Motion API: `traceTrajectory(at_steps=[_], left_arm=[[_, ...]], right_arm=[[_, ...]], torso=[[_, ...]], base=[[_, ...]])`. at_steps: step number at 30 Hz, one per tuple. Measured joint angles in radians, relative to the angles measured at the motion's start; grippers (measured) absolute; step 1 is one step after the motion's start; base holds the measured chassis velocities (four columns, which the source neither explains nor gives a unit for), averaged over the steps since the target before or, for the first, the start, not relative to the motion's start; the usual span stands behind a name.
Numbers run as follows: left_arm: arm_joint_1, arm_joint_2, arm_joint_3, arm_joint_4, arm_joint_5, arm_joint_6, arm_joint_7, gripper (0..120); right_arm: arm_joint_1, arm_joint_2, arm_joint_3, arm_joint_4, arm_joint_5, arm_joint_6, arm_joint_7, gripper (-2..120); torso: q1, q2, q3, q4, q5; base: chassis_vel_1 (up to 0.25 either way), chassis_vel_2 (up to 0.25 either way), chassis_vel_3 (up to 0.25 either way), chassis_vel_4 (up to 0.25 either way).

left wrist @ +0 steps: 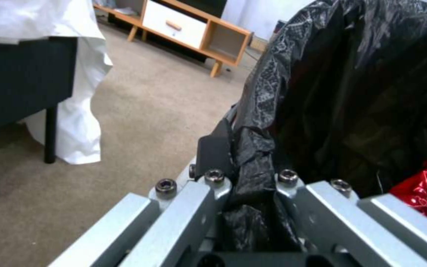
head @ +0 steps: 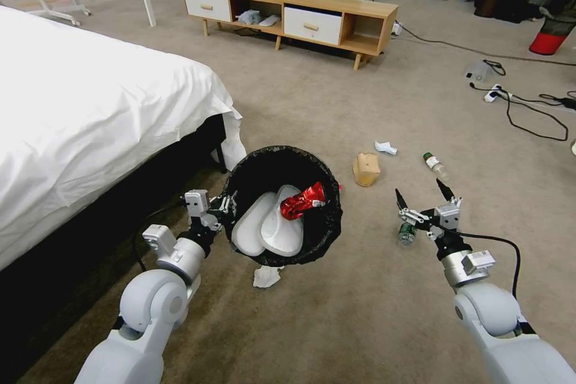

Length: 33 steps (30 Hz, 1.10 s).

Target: Pick up the trash bin, then pick up the garbage from the floor and place it into the trash bin.

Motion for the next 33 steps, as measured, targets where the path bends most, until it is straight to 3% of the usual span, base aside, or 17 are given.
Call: traceTrajectory(at_steps=[10, 33], left_arm=[[0.032, 0.035, -0.041, -0.033, -0.027, 0.007, 0.001, 3], [0.034, 0.032, -0.063, -0.043, -0.040, 0.007, 0.001, 3]], right_arm=[[0.004, -0.002, -0.001, -0.003, -0.001, 0.000, 0.000, 100], [0.025, 0.017, -0.021, -0.022, -0.008, -0.001, 0.001, 100]], torso=[[0.000, 0.000, 0.000, 0.0000, 0.0000], [0.000, 0.000, 0.000, 0.0000, 0.0000]], base=[[0.000, 0.000, 0.000, 0.000], [0.000, 0.000, 0.000, 0.000]])
